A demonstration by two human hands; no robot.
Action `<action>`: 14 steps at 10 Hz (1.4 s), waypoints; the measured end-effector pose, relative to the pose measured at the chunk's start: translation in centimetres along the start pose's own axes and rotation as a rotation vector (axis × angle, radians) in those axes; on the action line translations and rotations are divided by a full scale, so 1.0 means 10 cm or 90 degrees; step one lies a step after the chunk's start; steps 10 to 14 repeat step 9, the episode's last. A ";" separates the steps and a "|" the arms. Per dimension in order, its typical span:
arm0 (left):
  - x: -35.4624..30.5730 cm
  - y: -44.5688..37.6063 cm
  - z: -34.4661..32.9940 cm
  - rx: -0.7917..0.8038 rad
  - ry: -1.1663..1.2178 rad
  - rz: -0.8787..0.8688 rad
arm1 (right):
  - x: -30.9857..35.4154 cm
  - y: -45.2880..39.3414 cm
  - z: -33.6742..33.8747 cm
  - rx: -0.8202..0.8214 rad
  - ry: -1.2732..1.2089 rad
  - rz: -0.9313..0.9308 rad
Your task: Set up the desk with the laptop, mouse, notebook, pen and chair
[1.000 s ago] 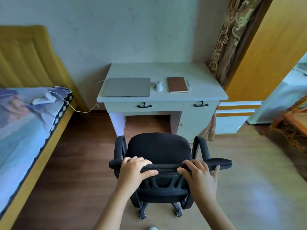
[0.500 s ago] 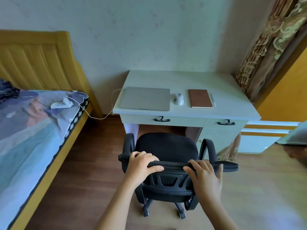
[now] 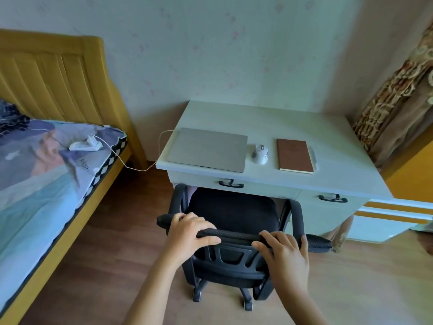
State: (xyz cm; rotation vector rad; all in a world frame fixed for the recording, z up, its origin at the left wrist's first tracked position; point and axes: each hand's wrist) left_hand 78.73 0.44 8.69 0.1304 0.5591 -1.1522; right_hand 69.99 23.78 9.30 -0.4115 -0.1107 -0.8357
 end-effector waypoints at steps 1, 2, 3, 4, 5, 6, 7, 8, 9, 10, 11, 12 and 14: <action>0.03 -0.02 -0.03 -0.010 0.003 -0.002 | 0.00 -0.02 -0.03 -0.019 0.013 0.020; 0.05 -0.07 -0.02 -0.001 0.010 0.000 | 0.00 -0.05 -0.06 -0.028 0.014 0.022; 0.03 -0.07 0.00 0.003 -0.003 -0.010 | 0.01 -0.08 -0.03 -0.023 0.005 0.008; 0.03 -0.07 0.04 0.018 -0.034 -0.015 | -0.01 -0.12 0.01 0.000 -0.028 -0.034; 0.00 -0.06 0.07 0.034 -0.042 -0.019 | 0.00 -0.17 0.09 0.084 -0.061 -0.054; -0.02 -0.01 0.09 0.040 -0.034 -0.022 | 0.05 -0.19 0.19 0.137 -0.089 -0.075; -0.03 0.05 0.11 0.052 -0.008 -0.030 | 0.18 -0.12 0.25 0.131 -0.094 -0.073; -0.07 0.14 0.13 0.072 0.030 -0.012 | 0.27 0.00 0.32 0.143 -0.102 -0.060; -0.05 0.37 0.16 0.064 0.053 0.004 | 0.35 0.15 0.46 0.142 -0.161 -0.046; -0.05 0.37 0.16 0.064 0.053 0.004 | 0.35 0.15 0.46 0.142 -0.161 -0.046; -0.05 0.37 0.16 0.064 0.053 0.004 | 0.35 0.15 0.46 0.142 -0.161 -0.046; -0.05 0.37 0.16 0.064 0.053 0.004 | 0.35 0.15 0.46 0.142 -0.161 -0.046; -0.05 0.37 0.16 0.064 0.053 0.004 | 0.35 0.15 0.46 0.142 -0.161 -0.046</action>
Point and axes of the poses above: each hand's wrist, its own y-axis away from the middle knuckle, its own z-axis out of the back of the hand, x = y × z, and after that the axes turned 12 degrees about z, right-handed
